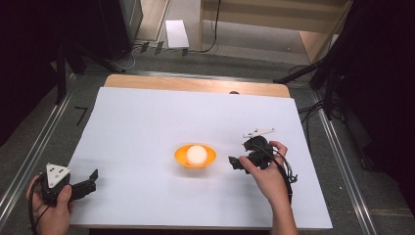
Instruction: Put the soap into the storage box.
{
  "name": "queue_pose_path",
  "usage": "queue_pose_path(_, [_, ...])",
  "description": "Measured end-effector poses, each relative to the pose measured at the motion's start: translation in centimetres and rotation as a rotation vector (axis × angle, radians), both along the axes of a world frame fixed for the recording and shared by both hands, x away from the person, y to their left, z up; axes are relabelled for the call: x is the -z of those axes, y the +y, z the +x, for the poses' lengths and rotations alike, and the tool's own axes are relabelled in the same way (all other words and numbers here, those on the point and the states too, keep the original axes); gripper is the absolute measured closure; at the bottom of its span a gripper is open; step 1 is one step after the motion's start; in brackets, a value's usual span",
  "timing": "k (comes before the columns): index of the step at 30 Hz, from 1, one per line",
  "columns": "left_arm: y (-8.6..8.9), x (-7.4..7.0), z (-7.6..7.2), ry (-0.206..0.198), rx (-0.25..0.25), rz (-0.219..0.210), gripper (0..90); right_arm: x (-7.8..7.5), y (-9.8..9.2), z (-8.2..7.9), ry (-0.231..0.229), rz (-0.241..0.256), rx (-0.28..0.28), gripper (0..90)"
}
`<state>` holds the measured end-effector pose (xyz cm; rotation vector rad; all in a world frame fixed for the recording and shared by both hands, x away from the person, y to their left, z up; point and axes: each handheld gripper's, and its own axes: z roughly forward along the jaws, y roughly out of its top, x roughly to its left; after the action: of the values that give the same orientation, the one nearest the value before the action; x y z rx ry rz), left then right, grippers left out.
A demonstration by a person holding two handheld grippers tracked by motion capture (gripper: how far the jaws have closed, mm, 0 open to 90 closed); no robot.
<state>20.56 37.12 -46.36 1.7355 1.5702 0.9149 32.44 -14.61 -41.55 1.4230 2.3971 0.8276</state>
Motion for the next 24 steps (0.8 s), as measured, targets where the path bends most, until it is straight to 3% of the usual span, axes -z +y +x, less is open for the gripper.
queue_pose_path(24, [0.0, 0.0, 0.0, -0.004, -0.002, 0.001, 6.1, 1.5, -4.0, -1.2, -0.014, 0.004, 0.067, 7.5])
